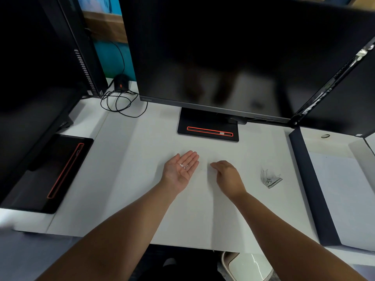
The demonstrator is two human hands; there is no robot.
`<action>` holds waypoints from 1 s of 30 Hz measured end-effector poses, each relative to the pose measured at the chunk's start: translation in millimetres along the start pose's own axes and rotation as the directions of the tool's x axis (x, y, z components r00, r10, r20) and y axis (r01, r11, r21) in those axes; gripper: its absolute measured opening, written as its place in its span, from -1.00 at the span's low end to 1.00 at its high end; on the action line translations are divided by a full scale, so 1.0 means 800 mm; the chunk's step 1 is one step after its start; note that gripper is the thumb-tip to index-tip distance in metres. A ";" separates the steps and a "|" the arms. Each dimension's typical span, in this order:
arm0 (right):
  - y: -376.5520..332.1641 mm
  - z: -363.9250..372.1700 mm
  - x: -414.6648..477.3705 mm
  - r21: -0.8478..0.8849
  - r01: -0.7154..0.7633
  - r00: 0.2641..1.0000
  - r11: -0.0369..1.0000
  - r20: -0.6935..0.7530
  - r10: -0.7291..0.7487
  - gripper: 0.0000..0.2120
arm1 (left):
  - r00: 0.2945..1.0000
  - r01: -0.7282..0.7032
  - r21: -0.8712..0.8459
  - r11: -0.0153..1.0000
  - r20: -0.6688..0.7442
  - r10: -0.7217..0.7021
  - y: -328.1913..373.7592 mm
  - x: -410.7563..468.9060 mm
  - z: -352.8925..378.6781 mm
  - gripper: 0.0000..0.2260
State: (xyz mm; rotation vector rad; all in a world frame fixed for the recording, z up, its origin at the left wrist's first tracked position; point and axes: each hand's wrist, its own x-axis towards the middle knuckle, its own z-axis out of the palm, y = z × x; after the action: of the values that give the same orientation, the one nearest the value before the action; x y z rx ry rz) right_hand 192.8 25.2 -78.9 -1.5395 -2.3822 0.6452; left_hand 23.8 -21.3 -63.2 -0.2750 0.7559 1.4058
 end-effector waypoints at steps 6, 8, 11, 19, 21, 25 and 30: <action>-0.003 0.006 0.001 -0.071 0.264 0.956 0.962 0.148 -0.251 -0.51 | 1.000 -0.005 -0.002 1.000 0.003 0.005 0.004 0.001 0.001 -0.64; 0.005 -0.002 -0.004 -0.085 0.267 0.957 0.960 0.141 -0.254 -0.54 | 1.000 -0.008 -0.001 1.000 0.004 0.008 0.007 0.000 0.002 -0.64; 0.012 -0.012 -0.005 -0.070 0.238 0.969 0.969 0.092 -0.231 -0.54 | 1.000 -0.009 -0.003 1.000 0.006 0.009 0.011 -0.001 0.001 -0.64; 0.007 -0.017 -0.002 -0.071 0.259 0.961 0.963 0.123 -0.249 -0.64 | 1.000 0.010 0.006 1.000 0.020 -0.010 0.004 0.002 0.005 -0.64; 0.007 -0.014 -0.007 -0.080 0.247 0.966 0.966 0.098 -0.239 -0.73 | 1.000 0.013 0.011 1.000 0.020 -0.013 0.003 0.002 0.006 -0.64; 0.007 -0.010 -0.008 -0.088 0.138 0.989 0.987 0.075 -0.131 -0.79 | 1.000 0.023 0.024 0.999 0.016 -0.023 0.001 0.001 0.009 -0.64; 0.000 -0.002 -0.009 -0.102 0.088 0.996 0.991 0.024 -0.086 -0.84 | 1.000 0.022 0.038 0.999 0.006 -0.022 -0.001 -0.001 0.009 -0.64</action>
State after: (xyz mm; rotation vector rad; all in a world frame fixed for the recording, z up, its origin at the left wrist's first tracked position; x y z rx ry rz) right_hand 196.8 19.0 -77.5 -1.4654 -2.5169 0.5291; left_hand 26.7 -17.6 -57.3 -0.2482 0.7713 1.3697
